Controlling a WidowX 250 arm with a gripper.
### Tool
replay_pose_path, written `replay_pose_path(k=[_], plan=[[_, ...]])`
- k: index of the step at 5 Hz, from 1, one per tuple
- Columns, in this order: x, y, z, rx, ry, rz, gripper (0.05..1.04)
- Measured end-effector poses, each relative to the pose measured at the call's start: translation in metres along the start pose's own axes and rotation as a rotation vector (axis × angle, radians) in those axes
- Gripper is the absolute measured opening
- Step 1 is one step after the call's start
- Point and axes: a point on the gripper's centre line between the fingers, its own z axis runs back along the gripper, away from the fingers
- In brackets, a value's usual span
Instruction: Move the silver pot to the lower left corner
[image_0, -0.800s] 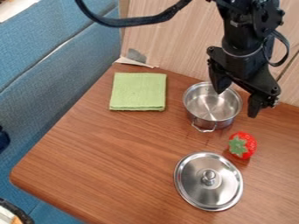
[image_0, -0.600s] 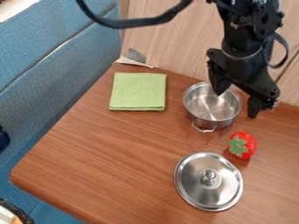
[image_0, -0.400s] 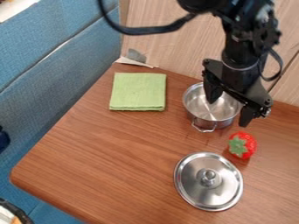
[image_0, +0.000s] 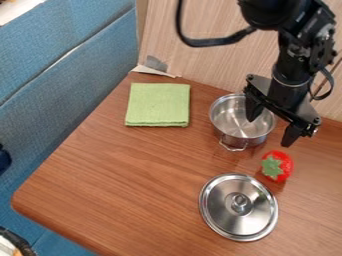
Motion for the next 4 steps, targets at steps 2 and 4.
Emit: replay_pose_path(k=[2,4], plan=[[0.009,0.001,-0.034,0.029,0.076,0.027,1.0],[0.009,0.006,-0.044,0.07,0.093,0.08,0.658]])
